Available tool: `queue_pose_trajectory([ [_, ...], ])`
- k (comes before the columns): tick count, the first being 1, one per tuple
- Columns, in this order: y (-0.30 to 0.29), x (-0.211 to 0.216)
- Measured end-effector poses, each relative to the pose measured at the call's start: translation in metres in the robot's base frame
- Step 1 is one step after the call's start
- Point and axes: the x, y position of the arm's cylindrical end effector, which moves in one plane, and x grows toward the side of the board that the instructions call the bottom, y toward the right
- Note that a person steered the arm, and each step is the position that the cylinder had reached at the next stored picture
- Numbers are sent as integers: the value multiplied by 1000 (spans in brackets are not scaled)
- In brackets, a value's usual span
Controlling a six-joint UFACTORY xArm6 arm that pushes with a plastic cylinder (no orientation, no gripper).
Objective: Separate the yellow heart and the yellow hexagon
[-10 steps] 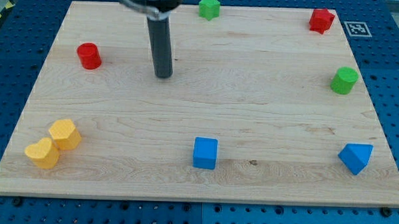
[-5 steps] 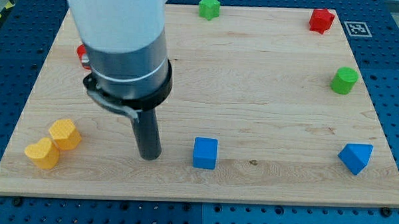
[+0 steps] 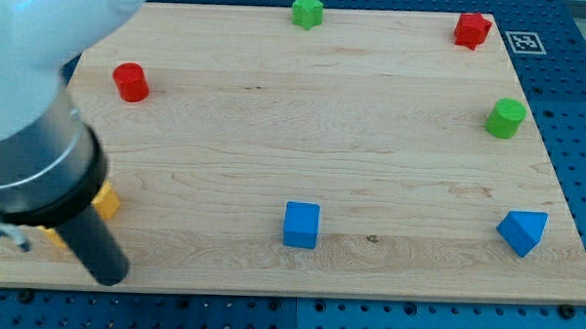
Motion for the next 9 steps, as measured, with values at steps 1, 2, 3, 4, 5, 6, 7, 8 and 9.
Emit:
queue_pose_trajectory([
  [1, -55, -4],
  [2, -112, -11],
  [3, -122, -17],
  [4, -121, -43],
  [5, -121, -75],
  [6, -121, -76],
  [7, -107, -76],
  [8, -77, -75],
  [9, -55, -68],
])
